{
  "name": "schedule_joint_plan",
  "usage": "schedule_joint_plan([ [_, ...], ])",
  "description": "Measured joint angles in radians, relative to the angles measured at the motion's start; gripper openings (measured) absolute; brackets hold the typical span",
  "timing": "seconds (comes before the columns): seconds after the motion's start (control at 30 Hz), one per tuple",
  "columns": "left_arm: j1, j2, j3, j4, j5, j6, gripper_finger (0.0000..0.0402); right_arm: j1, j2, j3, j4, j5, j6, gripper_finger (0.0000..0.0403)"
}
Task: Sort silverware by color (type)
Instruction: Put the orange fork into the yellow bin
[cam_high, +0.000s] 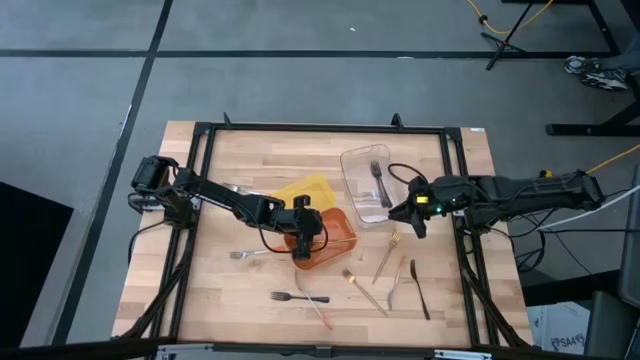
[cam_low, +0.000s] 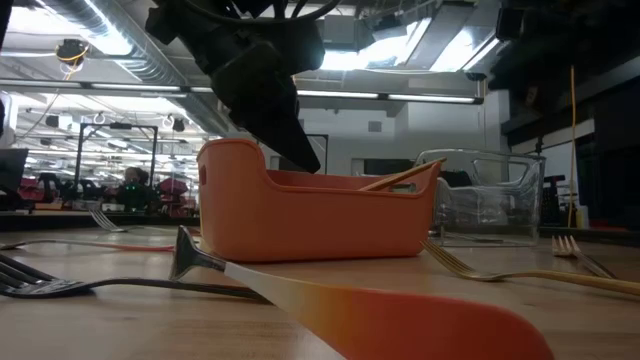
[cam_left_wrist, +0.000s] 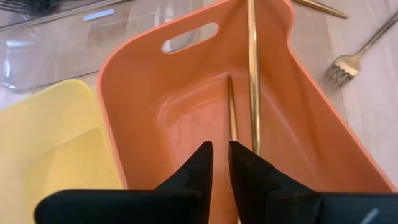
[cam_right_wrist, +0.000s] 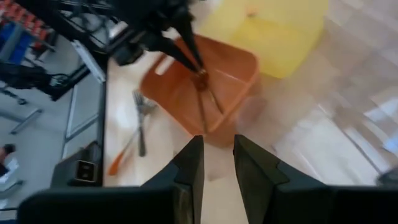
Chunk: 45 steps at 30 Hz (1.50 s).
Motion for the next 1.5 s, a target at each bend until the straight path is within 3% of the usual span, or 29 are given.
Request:
schedule_joint_plan([
  [0.17, 0.000, 0.000, 0.000, 0.000, -0.012, -0.001, 0.0046, 0.087, 0.000, 0.058, 0.000, 0.014, -0.027, 0.0080],
  [0.5, 0.000, 0.000, 0.000, 0.000, -0.013, -0.001, 0.0046, 0.361, 0.040, 0.143, 0.001, 0.149, -0.029, 0.0080],
  [0.8, 0.000, 0.000, 0.000, 0.000, -0.012, -0.001, 0.0046, 0.562, 0.142, 0.156, -0.012, 0.128, -0.028, 0.0080],
  [1.03, 0.000, 0.000, 0.000, 0.000, -0.013, -0.001, 0.0046, 0.620, 0.229, 0.156, -0.038, 0.047, -0.051, 0.0080],
  [1.23, 0.000, 0.000, 0.000, 0.000, -0.013, -0.001, 0.0046, 0.622, 0.311, 0.156, -0.037, 0.054, -0.058, 0.0080],
  [1.5, 0.000, 0.000, 0.000, 0.000, -0.012, -0.001, 0.0046, 0.622, 0.443, 0.156, -0.037, 0.058, -0.293, 0.0080],
])
